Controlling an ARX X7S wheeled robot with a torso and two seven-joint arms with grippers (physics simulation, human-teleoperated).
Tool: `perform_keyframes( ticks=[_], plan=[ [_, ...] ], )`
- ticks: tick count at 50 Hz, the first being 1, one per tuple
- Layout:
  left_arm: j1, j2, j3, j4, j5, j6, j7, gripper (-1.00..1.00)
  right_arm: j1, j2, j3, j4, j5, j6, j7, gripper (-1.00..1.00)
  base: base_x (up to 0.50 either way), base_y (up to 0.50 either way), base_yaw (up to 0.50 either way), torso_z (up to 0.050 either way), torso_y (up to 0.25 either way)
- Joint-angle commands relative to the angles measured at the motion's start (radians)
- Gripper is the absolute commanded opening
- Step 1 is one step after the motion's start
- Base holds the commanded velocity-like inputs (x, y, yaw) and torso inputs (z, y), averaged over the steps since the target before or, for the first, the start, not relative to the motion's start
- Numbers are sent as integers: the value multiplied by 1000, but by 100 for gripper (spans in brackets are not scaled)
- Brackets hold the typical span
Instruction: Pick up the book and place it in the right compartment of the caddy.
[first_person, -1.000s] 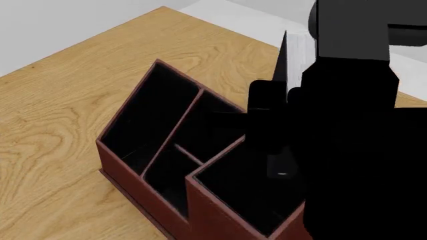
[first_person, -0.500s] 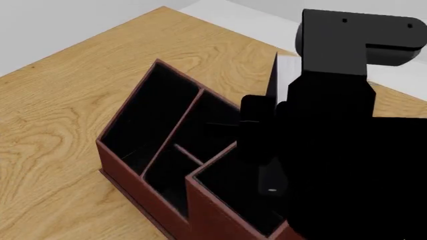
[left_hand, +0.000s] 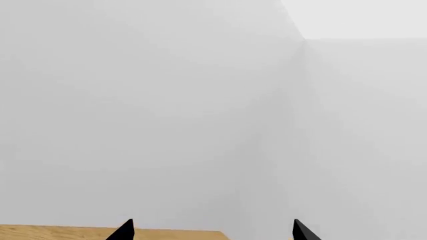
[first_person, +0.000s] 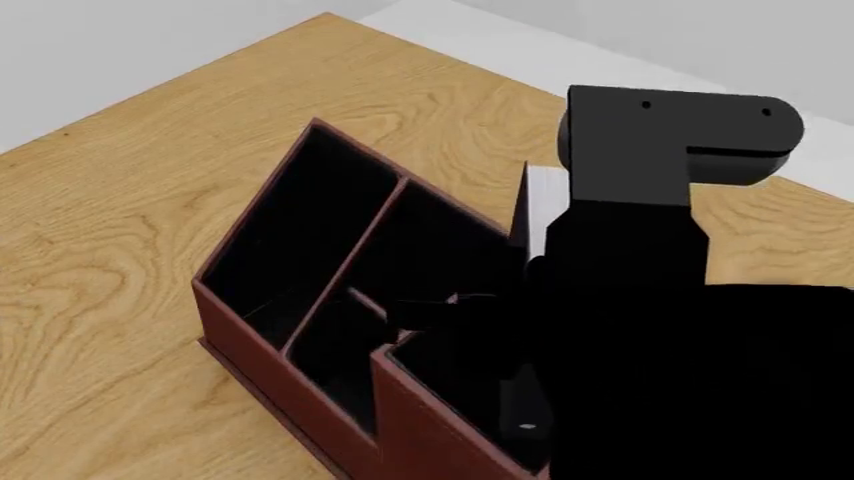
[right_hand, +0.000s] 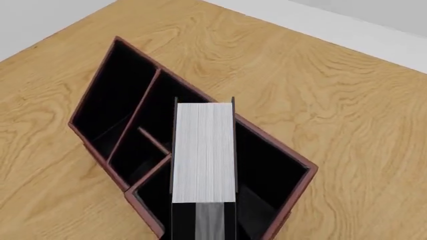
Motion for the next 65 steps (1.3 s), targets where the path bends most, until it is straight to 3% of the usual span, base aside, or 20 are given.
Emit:
perform_keyframes(
  ticks=[1, 65],
  plan=[
    [2, -3, -4, 2, -5, 2, -2, 100, -6, 13, -2, 4, -33, 13, -27, -100, 0, 0, 0, 0, 0],
    [4, -7, 30, 13, 18, 11, -6, 100, -73, -31, -70, 186, -229, 41, -240, -100, 0, 0, 0, 0, 1]
  ],
)
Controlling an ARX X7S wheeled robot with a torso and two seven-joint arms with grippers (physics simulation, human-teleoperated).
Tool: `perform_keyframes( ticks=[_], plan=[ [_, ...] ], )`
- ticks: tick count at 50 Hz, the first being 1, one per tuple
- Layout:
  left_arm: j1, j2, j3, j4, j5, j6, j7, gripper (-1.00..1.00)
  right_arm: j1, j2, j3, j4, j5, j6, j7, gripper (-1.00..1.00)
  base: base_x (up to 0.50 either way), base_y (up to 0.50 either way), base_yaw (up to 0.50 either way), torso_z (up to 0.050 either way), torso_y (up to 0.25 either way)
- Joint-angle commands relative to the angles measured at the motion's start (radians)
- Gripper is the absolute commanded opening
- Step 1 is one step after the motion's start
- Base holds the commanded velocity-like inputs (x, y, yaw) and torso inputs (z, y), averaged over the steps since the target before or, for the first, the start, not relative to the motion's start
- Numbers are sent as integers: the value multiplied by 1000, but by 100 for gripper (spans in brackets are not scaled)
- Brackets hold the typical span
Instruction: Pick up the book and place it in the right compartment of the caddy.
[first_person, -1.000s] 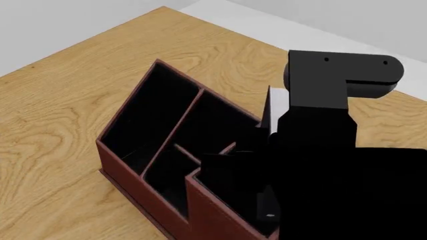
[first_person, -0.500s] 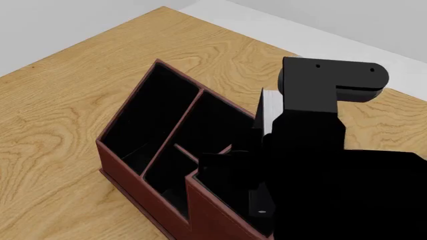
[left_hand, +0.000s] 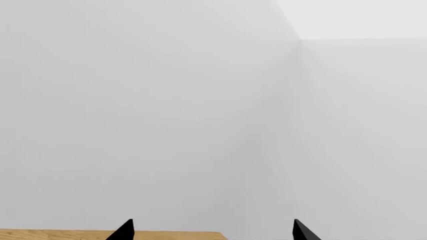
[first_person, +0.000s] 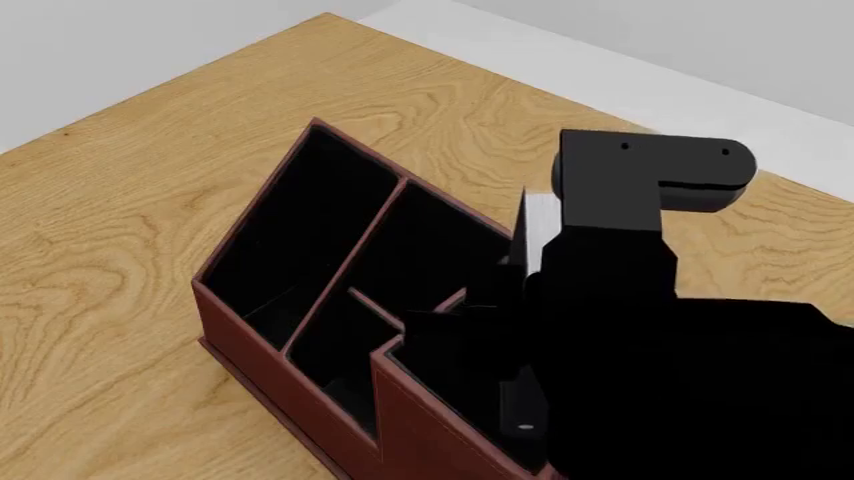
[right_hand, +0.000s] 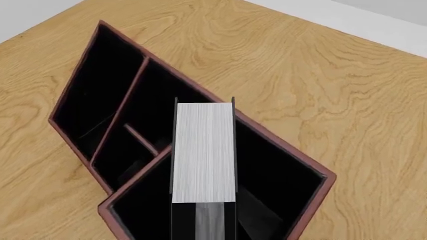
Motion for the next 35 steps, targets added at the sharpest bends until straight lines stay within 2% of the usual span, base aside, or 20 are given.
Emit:
perform_keyframes(
  ticks=[1, 35],
  plan=[
    [-2, 1, 11, -4, 9, 2, 2, 100, 7, -5, 4, 35, -39, 27, -27, -100, 0, 0, 0, 0, 10],
    [-4, -2, 25, -8, 18, 7, 0, 100, -31, -43, -36, 134, -74, 42, -101, -100, 0, 0, 0, 0, 1]
  ],
)
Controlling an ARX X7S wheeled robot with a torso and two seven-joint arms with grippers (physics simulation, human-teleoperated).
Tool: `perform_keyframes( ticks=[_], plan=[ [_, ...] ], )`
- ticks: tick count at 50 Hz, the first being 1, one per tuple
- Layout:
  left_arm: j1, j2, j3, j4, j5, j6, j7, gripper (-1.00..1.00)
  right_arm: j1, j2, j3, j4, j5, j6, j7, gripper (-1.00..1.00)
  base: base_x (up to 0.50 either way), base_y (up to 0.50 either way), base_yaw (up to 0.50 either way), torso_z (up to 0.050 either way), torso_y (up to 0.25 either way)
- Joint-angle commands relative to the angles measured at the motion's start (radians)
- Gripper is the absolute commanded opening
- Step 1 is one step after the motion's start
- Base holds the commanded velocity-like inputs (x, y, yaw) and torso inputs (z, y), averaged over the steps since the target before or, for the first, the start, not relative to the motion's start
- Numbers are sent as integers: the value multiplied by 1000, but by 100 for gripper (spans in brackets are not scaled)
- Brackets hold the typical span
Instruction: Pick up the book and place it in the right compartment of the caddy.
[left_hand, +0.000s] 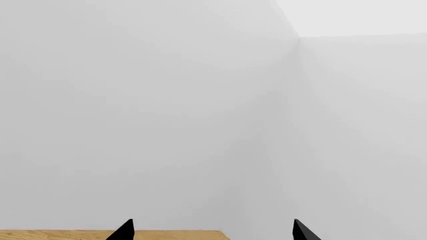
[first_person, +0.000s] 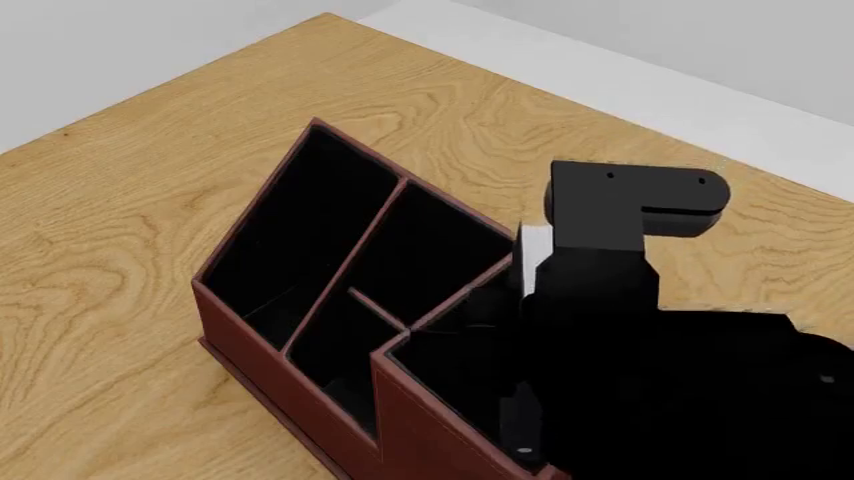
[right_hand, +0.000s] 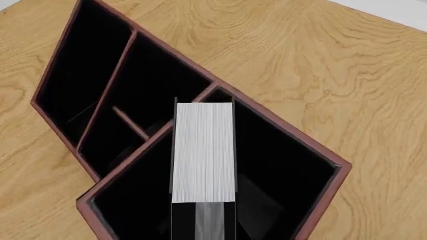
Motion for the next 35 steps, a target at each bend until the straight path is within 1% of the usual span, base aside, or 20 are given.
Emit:
perform_keyframes(
  ticks=[1, 32, 33, 35],
  plan=[
    [-1, -1, 4, 0, 2, 1, -1, 100, 3, -11, 5, 36, -38, 24, -29, -100, 0, 0, 0, 0, 0],
    [5, -2, 9, 1, 6, 11, -1, 100, -20, -21, -23, 80, -60, 35, -52, -100, 0, 0, 0, 0, 1],
    [5, -2, 9, 1, 6, 11, -1, 100, -20, -21, -22, 80, -59, 35, -52, 100, 0, 0, 0, 0, 0],
    [6, -2, 10, 1, 8, 12, 0, 100, -20, -20, -22, 79, -60, 34, -52, 100, 0, 0, 0, 0, 0]
  ],
)
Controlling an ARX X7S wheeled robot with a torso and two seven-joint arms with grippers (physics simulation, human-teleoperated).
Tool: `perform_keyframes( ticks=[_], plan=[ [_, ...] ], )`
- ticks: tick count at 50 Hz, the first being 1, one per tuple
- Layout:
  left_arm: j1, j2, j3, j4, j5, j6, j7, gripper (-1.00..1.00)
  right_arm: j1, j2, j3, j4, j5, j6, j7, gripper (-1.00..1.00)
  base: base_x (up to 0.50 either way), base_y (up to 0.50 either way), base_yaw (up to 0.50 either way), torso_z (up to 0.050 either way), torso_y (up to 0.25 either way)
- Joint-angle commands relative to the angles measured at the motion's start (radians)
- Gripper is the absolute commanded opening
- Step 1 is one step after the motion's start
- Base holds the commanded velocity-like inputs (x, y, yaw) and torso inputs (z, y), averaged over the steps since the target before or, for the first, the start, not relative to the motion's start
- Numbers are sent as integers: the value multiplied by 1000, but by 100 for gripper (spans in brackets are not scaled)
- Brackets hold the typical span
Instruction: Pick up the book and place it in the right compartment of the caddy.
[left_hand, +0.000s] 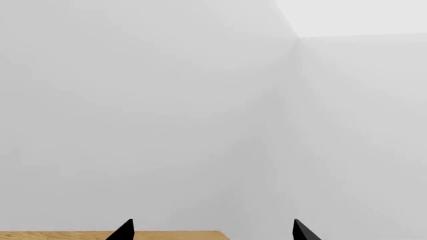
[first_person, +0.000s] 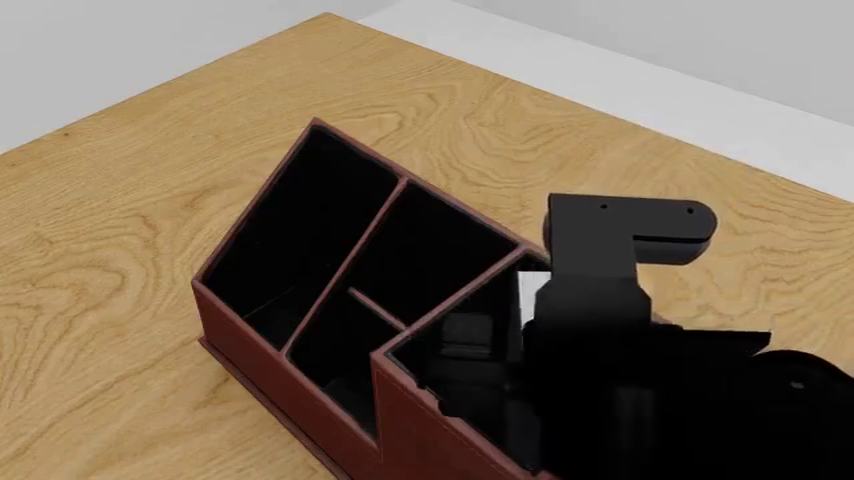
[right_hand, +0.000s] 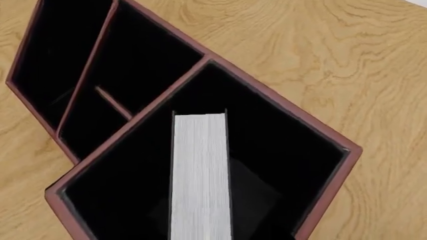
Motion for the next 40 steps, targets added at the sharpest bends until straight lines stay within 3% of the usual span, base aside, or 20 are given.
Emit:
perform_keyframes(
  ticks=[1, 40],
  plan=[
    [1, 0, 3, -2, 2, 3, 1, 100, 15, 1, 14, 10, -36, 14, -10, 100, 0, 0, 0, 0, 0],
    [5, -12, -1, 14, -13, 3, -11, 100, 73, 95, 86, -152, -5, -17, 62, 100, 0, 0, 0, 0, 0]
  ],
)
